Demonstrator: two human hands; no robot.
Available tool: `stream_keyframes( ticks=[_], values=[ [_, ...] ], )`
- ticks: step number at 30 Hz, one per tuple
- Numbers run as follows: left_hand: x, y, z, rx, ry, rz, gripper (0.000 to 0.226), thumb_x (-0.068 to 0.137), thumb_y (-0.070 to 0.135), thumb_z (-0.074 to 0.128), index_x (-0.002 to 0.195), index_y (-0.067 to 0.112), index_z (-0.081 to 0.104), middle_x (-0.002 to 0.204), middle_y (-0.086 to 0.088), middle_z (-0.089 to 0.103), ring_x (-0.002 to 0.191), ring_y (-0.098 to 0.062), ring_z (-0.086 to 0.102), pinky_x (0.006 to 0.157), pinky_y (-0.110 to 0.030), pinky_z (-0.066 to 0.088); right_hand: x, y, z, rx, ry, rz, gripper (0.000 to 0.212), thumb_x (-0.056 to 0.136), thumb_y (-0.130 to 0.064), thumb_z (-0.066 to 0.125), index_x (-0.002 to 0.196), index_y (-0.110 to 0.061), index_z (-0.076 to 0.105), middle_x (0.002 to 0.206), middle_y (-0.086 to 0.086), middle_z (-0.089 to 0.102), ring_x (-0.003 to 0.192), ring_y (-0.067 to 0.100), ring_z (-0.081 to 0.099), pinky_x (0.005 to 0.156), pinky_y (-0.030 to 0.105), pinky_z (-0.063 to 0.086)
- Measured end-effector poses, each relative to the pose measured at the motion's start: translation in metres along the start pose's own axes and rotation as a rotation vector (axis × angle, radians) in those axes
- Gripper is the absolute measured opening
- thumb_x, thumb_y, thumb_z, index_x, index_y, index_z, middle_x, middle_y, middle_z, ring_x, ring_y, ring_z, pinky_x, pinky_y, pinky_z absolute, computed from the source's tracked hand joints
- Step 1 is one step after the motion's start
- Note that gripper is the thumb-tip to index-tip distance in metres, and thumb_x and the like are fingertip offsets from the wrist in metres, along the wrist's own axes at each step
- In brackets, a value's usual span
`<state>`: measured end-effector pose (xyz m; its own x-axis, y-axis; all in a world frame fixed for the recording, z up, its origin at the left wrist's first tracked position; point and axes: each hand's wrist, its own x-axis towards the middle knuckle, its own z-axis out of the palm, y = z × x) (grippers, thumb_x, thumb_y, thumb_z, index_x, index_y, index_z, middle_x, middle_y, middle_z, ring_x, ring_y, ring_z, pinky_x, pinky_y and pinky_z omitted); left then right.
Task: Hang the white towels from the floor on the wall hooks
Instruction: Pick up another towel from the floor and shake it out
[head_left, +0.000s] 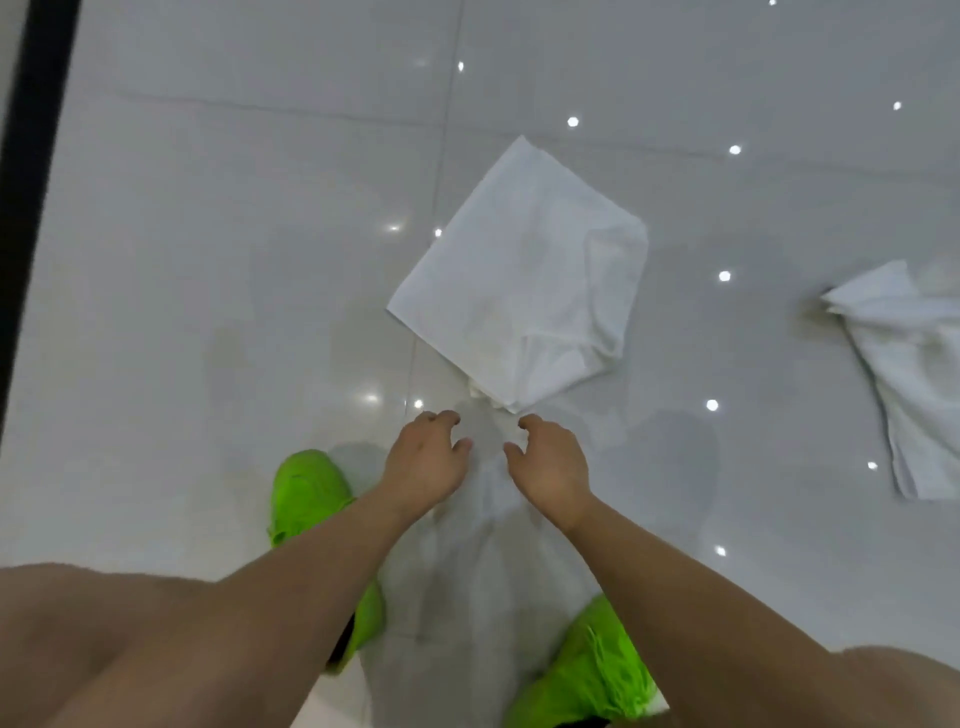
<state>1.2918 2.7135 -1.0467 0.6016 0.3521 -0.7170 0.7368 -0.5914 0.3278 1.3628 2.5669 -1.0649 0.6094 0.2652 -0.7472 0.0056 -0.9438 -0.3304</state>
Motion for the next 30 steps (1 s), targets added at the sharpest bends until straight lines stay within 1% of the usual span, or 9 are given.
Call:
stream_keyframes(
  ticks=[4,6,8,11,16,19,22,26,30],
  values=[
    [0.054,-0.026,0.036,0.022,0.029,0.031,0.037,0.094,0.032,0.048,0.126,0.015,0.057,0.116,-0.011,0.060,0.104,-0.028,0.058,0.087,-0.033,0.044,0.069,-0.004,0.032,-0.127,0.239,-0.055,0.063,0.091,-0.035,0.062,0.145,-0.025,0.031,0.132,0.013,0.041,0.113,0.029,0.045,0.093,0.037,0.044],
    [0.067,-0.032,0.045,0.045,0.043,0.058,0.032,0.094,0.030,0.047,0.119,0.012,0.059,0.109,-0.011,0.060,0.097,-0.027,0.058,0.084,-0.034,0.047,0.086,-0.007,0.036,-0.197,0.287,-0.110,0.061,0.091,-0.035,0.063,0.143,-0.027,0.033,0.132,0.014,0.037,0.110,0.031,0.044,0.091,0.038,0.045],
    [0.074,-0.032,0.047,0.061,0.066,0.071,0.029,0.094,0.028,0.047,0.113,0.010,0.060,0.105,-0.011,0.059,0.093,-0.028,0.058,0.081,-0.035,0.048,0.093,-0.007,0.036,-0.184,0.325,-0.154,0.043,0.091,-0.026,0.062,0.131,-0.020,0.047,0.117,0.013,0.047,0.101,0.030,0.048,0.080,0.036,0.047],
    [0.074,-0.023,0.041,0.051,0.069,0.090,0.028,0.094,0.027,0.048,0.112,0.010,0.061,0.103,-0.011,0.059,0.092,-0.027,0.058,0.075,-0.030,0.043,0.091,0.000,0.028,-0.078,0.346,-0.169,0.017,0.093,-0.014,0.052,0.108,-0.010,0.061,0.097,0.011,0.057,0.088,0.028,0.054,0.067,0.031,0.040],
    [0.039,0.005,0.010,0.015,0.034,0.121,0.035,0.094,0.031,0.051,0.123,0.014,0.059,0.116,-0.010,0.058,0.106,-0.027,0.057,0.083,-0.028,0.039,0.046,-0.004,-0.004,0.137,0.349,-0.109,0.020,0.094,-0.017,0.051,0.080,-0.009,0.063,0.080,0.006,0.058,0.075,0.024,0.057,0.063,0.029,0.035],
    [-0.016,0.032,-0.031,0.029,0.001,0.134,0.036,0.094,0.032,0.052,0.126,0.017,0.058,0.118,-0.008,0.056,0.107,-0.026,0.056,0.081,-0.025,0.035,-0.018,-0.022,-0.049,0.241,0.418,-0.080,0.021,0.095,-0.018,0.052,0.094,-0.010,0.071,0.091,0.005,0.065,0.085,0.022,0.059,0.073,0.028,0.042],
    [-0.085,0.071,-0.092,0.053,0.014,0.168,0.038,0.094,0.033,0.053,0.129,0.019,0.056,0.124,-0.007,0.054,0.109,-0.025,0.055,0.083,-0.025,0.034,-0.095,-0.048,-0.115,0.284,0.535,-0.077,0.021,0.094,-0.014,0.051,0.101,-0.008,0.070,0.100,0.006,0.067,0.095,0.025,0.057,0.079,0.029,0.042],
    [-0.183,0.154,-0.196,0.082,0.106,0.324,0.039,0.094,0.030,0.054,0.131,0.018,0.055,0.128,-0.008,0.055,0.113,-0.026,0.056,0.090,-0.029,0.040,-0.208,-0.087,-0.225,0.492,0.538,0.020,0.019,0.097,-0.017,0.045,0.100,-0.015,0.063,0.069,-0.006,0.058,0.067,0.015,0.056,0.063,0.026,0.035],
    [-0.279,0.268,-0.290,0.095,0.139,0.539,0.043,0.092,0.035,0.057,0.133,0.021,0.054,0.128,-0.003,0.056,0.114,-0.022,0.056,0.090,-0.026,0.038,-0.319,-0.107,-0.343,0.645,0.674,0.023,0.016,0.097,-0.020,0.044,0.097,-0.024,0.060,0.063,-0.008,0.057,0.060,0.005,0.054,0.055,0.022,0.035]
  ],
)
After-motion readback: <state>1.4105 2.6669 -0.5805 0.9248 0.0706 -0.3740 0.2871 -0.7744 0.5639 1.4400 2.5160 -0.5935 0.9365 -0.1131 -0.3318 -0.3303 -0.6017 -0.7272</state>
